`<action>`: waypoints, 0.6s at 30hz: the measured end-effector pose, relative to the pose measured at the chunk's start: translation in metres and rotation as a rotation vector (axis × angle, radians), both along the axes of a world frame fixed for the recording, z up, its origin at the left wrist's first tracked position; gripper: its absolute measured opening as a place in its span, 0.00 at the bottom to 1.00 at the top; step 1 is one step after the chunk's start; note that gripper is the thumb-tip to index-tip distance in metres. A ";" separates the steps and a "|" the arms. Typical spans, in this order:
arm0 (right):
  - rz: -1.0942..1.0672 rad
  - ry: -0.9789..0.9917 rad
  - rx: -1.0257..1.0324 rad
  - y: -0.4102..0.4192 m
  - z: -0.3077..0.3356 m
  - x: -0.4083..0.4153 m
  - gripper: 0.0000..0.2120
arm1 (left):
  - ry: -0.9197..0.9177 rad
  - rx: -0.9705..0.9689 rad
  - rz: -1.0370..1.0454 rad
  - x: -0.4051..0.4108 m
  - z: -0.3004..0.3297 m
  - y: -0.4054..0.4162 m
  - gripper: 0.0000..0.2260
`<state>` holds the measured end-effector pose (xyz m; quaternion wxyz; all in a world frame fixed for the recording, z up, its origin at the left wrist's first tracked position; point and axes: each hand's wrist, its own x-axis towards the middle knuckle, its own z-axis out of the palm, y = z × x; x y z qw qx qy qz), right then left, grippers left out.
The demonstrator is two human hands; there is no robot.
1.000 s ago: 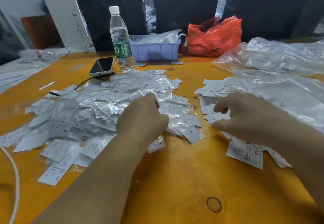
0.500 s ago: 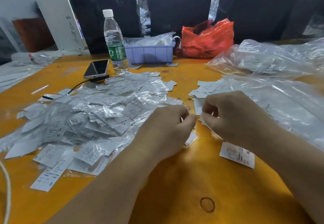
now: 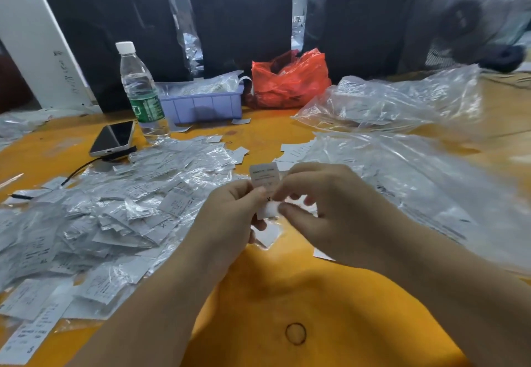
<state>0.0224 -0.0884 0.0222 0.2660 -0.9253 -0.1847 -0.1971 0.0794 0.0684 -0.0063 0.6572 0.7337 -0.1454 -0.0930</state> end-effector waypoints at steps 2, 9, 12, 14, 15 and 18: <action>-0.161 -0.047 -0.088 -0.012 0.001 -0.007 0.07 | 0.066 -0.048 -0.040 -0.006 0.003 -0.005 0.08; -0.692 0.168 -0.451 -0.053 0.007 -0.034 0.09 | 0.110 -0.069 -0.412 -0.041 0.000 -0.036 0.11; -0.721 0.273 -0.469 -0.059 0.000 -0.036 0.15 | 0.110 0.004 -0.313 -0.037 -0.004 -0.035 0.13; -0.722 0.332 -0.464 -0.061 -0.006 -0.036 0.17 | 0.113 0.037 -0.233 -0.032 -0.007 -0.033 0.12; -0.729 0.349 -0.466 -0.062 -0.009 -0.035 0.17 | 0.114 0.043 -0.215 -0.031 -0.008 -0.032 0.10; -0.768 0.408 -0.560 -0.062 -0.012 -0.035 0.13 | 0.102 0.040 -0.218 -0.032 -0.009 -0.034 0.12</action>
